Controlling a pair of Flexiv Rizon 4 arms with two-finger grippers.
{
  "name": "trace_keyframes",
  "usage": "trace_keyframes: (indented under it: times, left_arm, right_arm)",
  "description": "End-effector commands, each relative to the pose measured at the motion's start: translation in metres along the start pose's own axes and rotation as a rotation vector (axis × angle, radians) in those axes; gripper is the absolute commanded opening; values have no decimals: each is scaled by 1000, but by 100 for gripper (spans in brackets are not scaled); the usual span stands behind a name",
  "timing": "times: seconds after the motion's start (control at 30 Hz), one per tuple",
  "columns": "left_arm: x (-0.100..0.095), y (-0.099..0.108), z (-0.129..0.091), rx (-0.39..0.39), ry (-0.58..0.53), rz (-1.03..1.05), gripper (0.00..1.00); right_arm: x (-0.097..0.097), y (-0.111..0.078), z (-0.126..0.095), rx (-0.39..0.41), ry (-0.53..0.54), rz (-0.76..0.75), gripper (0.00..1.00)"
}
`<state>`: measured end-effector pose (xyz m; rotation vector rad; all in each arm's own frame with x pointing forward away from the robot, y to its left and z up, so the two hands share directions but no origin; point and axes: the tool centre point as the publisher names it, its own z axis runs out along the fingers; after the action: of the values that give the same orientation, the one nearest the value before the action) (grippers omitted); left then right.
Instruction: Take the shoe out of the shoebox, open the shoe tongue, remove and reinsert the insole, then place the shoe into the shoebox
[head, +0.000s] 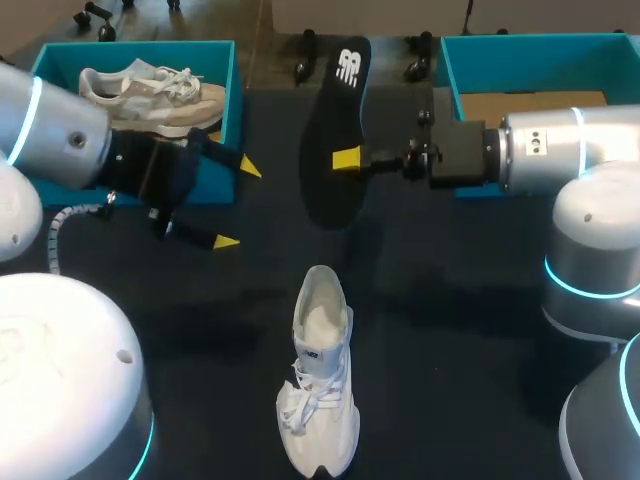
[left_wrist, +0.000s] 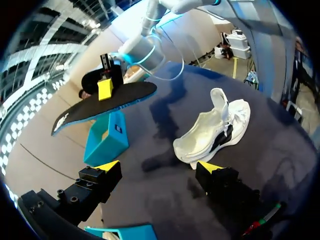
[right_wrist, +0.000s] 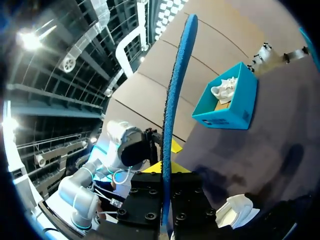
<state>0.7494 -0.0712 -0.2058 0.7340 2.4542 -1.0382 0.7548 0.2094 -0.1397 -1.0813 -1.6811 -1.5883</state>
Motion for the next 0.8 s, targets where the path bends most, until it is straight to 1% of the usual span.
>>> trace_keyframes:
  times: [0.03, 0.07, 0.13, 0.17, 0.2, 0.3, 0.37, 0.43, 0.53, 0.6, 0.67, 0.73, 0.77, 0.8]
  left_arm:
    - [-6, -7, -1, -114, 72, -37, 100]
    - [-1, -8, 8, -121, 99, -62, 100]
    - [6, -9, 18, -81, 119, -102, 100]
    - [10, -10, 20, -52, 126, -117, 100]
    - [13, -11, 21, -42, 134, -134, 100]
    - [23, -14, 22, -45, 170, -186, 100]
    - [30, -16, 23, -65, 194, -223, 100]
    - [37, -18, 25, -82, 221, -260, 100]
    - [46, -23, 27, -155, 262, -302, 100]
    - [51, -27, 26, -183, 282, -318, 100]
    - [55, -30, 26, -230, 302, -345, 100]
    - [62, -33, 24, -246, 321, -359, 100]
    - [66, -34, 25, -264, 332, -359, 100]
    - [66, -34, 25, -264, 332, -359, 100]
  right_arm:
    - [1, 0, 2, 2, -6, 1, 0]
    - [1, 0, 2, 2, -6, 1, 0]
    - [1, 0, 2, 2, -6, 1, 0]
    - [-1, -2, 1, 1, -2, -10, 0]
    - [-3, -3, 1, -10, -17, -16, 0]
    - [-7, -6, 2, -9, -15, -53, 0]
    - [-10, -6, 5, 4, -45, -86, 0]
    - [-12, -7, 7, 23, -50, -109, 0]
    - [-14, -7, 7, 40, -61, -156, 0]
    - [-17, -7, 5, 32, -46, -173, 0]
    - [-19, -6, 2, 23, -52, -193, 0]
    - [-20, -6, 0, 18, -53, -205, 0]
    - [-21, -6, -1, 17, -76, -211, 0]
    - [-23, -7, -1, 18, -83, -215, 0]
